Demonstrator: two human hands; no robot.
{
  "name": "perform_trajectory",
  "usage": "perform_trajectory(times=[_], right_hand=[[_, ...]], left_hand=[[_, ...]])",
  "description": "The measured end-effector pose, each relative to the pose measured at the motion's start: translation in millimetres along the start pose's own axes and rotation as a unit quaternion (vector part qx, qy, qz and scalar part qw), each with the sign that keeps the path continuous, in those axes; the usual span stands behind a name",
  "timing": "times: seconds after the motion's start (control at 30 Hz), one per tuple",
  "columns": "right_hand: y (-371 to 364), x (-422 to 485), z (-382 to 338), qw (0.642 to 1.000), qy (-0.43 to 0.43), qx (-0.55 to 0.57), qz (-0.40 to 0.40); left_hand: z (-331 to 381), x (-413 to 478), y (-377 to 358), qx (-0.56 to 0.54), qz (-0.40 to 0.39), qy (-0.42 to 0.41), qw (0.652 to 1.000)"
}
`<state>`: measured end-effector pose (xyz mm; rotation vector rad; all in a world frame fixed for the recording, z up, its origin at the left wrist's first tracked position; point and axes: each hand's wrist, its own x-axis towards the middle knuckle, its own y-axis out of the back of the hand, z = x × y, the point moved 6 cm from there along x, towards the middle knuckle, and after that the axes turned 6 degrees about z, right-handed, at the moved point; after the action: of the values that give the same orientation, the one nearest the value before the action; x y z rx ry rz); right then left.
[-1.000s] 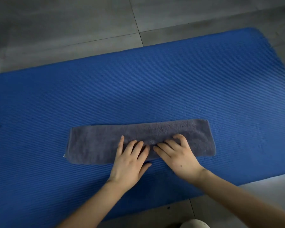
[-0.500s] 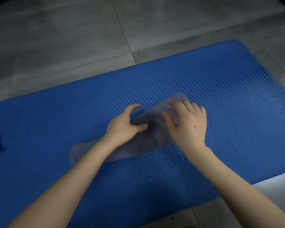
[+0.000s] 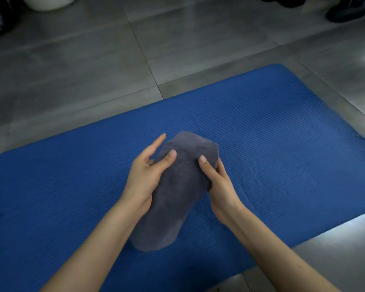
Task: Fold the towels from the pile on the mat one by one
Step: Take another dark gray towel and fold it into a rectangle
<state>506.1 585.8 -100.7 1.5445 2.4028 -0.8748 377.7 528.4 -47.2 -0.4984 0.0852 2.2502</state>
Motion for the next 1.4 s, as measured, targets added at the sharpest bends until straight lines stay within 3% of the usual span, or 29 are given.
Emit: perform_trajectory(times=[0.2, 0.33, 0.47, 0.53, 0.6, 0.7, 0.77, 0.9, 0.97, 1.07, 1.23, 1.4], right_hand=[[-3.7, -16.0, -32.8, 0.994, 0.1, -0.001, 0.035], [-9.5, -32.7, -49.2, 0.977, 0.19, -0.088, 0.045], [-16.3, -40.2, -61.7, 0.901, 0.284, -0.312, 0.103], [-19.0, -38.5, -66.5, 0.863, 0.31, -0.39, 0.084], [-18.3, -31.0, -68.6, 0.86, 0.286, -0.421, 0.018], [-17.0, -15.5, -62.3, 0.862, 0.201, -0.457, -0.083], [-17.1, -3.2, -56.3, 0.835, 0.182, -0.512, -0.081], [-27.2, 22.6, -49.2, 0.79, 0.157, -0.589, -0.06], [-31.6, 29.9, -49.7, 0.768, 0.17, -0.616, -0.032], [-32.7, 24.7, -44.2, 0.769, 0.206, -0.602, 0.056], [-26.0, 5.7, -19.2, 0.764, 0.245, -0.578, 0.149], [-36.8, -2.6, -0.3, 0.764, 0.191, -0.602, 0.133]], left_hand=[[8.8, -12.2, 2.1, -0.073, 0.006, -0.034, 0.997], [10.4, -15.4, 4.4, -0.084, 0.038, -0.078, 0.993], [15.9, -17.5, 7.1, 0.012, 0.026, -0.171, 0.985], [20.2, -15.4, 9.6, 0.087, -0.018, -0.203, 0.975], [22.5, -8.2, 13.9, 0.167, -0.078, -0.212, 0.96], [15.5, 9.6, 20.0, 0.371, -0.147, -0.204, 0.894], [8.5, 24.7, 25.1, 0.477, -0.165, -0.187, 0.843], [-0.4, 53.5, 33.1, 0.545, -0.177, -0.188, 0.797], [2.7, 65.2, 34.2, 0.577, -0.139, -0.24, 0.769], [6.3, 68.9, 28.8, 0.59, -0.062, -0.403, 0.697], [-13.7, 57.0, 32.4, 0.522, -0.012, -0.465, 0.715], [-33.1, 41.7, 54.0, 0.538, 0.001, -0.365, 0.76]])
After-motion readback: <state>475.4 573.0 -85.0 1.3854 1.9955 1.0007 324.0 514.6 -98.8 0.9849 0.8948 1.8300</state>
